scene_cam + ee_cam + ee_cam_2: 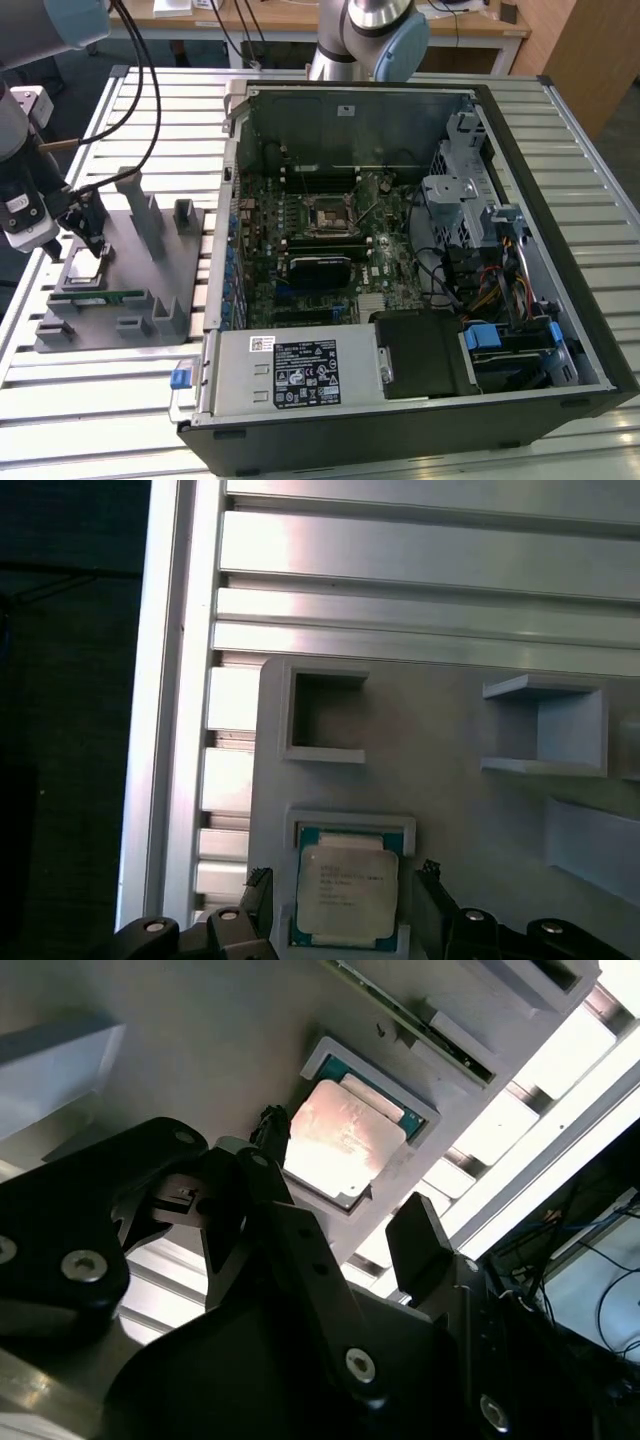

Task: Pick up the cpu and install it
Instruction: 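Pick up the cpu and move it towards the insertion slot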

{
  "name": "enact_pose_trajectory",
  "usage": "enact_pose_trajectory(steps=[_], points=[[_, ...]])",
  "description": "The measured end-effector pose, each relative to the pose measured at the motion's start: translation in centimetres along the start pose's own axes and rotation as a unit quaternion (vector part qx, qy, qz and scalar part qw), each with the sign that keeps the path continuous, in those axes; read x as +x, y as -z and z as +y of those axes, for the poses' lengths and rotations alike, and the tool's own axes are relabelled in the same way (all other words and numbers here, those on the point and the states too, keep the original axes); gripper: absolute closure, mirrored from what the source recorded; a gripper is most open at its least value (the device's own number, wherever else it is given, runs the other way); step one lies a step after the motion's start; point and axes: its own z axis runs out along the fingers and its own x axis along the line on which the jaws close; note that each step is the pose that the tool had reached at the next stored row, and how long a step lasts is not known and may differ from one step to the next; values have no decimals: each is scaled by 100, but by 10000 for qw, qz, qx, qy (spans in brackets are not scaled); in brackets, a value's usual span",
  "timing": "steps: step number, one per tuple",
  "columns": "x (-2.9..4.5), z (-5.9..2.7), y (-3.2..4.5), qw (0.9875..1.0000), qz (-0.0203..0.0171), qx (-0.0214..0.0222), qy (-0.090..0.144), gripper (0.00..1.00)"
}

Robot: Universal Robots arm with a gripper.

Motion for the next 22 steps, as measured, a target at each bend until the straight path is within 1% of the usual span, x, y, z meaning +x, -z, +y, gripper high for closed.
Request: enact_pose_trajectory(steps=[22], points=[[0,-7,-153,10000,0,0,4,34]])
